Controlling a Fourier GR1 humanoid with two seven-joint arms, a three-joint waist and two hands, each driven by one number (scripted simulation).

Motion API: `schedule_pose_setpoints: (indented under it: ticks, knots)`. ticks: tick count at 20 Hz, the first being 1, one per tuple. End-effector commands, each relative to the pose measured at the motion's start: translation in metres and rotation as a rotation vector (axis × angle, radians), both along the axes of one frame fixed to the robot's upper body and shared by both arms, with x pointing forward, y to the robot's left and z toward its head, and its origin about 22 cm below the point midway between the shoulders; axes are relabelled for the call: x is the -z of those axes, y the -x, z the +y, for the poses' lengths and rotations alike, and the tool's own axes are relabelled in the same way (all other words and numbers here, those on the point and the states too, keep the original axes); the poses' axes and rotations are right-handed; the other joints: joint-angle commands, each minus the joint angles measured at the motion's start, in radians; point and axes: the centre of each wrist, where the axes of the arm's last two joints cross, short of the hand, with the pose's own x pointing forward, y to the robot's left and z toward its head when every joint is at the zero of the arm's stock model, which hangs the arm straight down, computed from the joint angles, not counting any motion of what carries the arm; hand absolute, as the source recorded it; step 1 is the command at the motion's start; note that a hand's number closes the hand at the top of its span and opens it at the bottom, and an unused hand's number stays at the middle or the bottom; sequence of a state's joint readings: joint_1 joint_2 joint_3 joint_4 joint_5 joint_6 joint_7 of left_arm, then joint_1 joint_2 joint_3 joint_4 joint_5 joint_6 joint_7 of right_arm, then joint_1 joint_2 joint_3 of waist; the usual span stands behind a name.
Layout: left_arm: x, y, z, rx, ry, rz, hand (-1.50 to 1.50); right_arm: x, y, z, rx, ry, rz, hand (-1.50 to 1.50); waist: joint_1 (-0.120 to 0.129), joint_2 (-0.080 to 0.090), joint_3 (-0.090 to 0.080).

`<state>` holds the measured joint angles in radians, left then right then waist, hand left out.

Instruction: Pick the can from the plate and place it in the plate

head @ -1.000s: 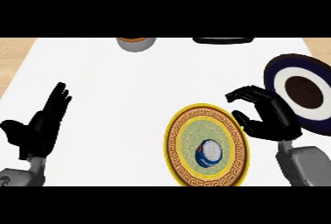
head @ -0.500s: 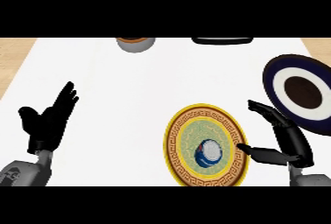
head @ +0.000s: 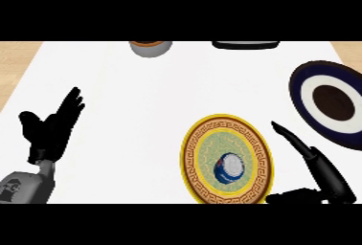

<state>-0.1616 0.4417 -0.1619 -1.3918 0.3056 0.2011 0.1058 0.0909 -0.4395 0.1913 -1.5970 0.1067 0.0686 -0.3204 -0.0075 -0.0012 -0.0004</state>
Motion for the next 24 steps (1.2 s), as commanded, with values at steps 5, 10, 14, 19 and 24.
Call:
schedule_pose_setpoints:
  ticks: [5,10,14,19,24]
  knots:
    - [0.019,0.006,-0.015,0.013,-0.005,0.002,0.00,-0.019,-0.006,0.020,-0.065,0.174,0.112,-1.50,0.007,0.001,0.000]
    - [-0.006,-0.014,-0.027,0.023,0.016,-0.004,0.00,-0.038,0.003,0.049,-0.124,0.302,0.172,-1.50,0.003,0.000,0.000]
    - [-0.002,-0.019,0.003,-0.012,-0.010,-0.021,0.00,-0.040,-0.027,0.059,-0.071,0.442,0.188,-1.50,0.009,0.003,0.000]
    - [0.003,-0.003,-0.007,0.011,-0.002,0.009,0.00,-0.050,-0.025,0.059,-0.101,0.534,0.249,-1.50,0.009,0.001,0.000]
    - [0.019,0.004,-0.001,0.000,-0.003,0.010,0.00,-0.061,-0.033,0.080,-0.144,0.571,0.285,-1.50,0.009,0.001,0.000]
